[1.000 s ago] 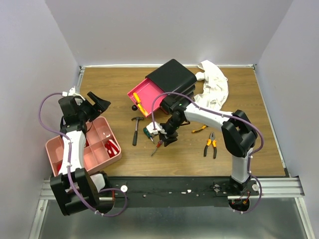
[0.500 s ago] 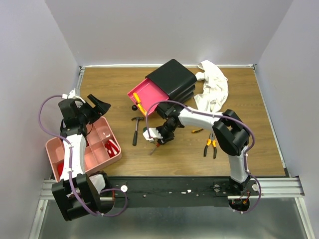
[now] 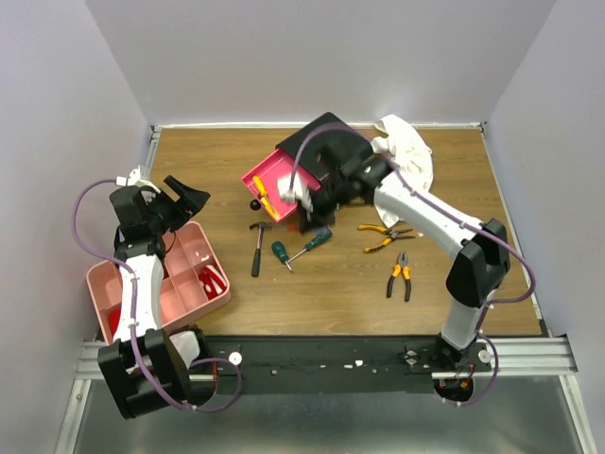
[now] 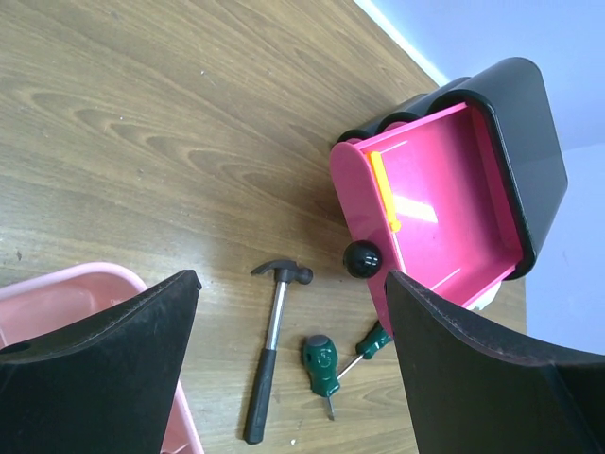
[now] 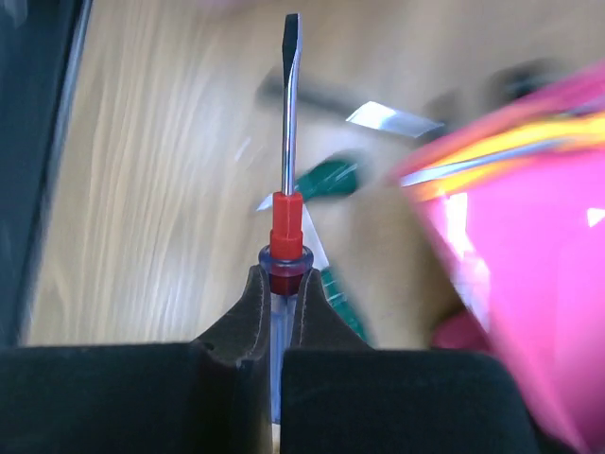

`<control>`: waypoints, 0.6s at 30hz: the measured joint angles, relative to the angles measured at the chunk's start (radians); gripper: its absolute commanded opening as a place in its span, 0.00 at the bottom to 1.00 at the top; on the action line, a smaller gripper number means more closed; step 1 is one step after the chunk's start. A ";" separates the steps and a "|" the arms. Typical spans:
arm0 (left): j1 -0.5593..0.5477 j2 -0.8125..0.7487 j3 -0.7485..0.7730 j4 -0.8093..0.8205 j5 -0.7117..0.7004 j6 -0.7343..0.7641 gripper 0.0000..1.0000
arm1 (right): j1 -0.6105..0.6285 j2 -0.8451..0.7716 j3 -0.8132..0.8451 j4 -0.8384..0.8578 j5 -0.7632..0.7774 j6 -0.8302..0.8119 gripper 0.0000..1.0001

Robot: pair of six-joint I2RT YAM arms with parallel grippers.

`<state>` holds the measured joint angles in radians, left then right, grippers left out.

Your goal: Sort the tools into containers

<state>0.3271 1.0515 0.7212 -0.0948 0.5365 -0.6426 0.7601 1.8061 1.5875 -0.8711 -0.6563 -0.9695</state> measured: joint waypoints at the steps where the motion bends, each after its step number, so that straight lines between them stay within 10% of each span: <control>1: 0.000 0.001 0.000 0.001 0.000 -0.003 0.90 | -0.032 0.010 0.106 0.008 -0.037 0.130 0.01; 9: 0.000 0.002 0.000 -0.006 0.000 -0.003 0.90 | -0.121 0.121 0.383 0.267 -0.056 0.864 0.01; 18: 0.000 0.006 0.014 -0.039 0.000 0.034 0.90 | -0.113 0.314 0.428 0.333 0.043 1.191 0.12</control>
<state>0.3271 1.0573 0.7349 -0.1333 0.5362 -0.6090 0.6472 2.1201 2.0151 -0.5381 -0.6128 0.2214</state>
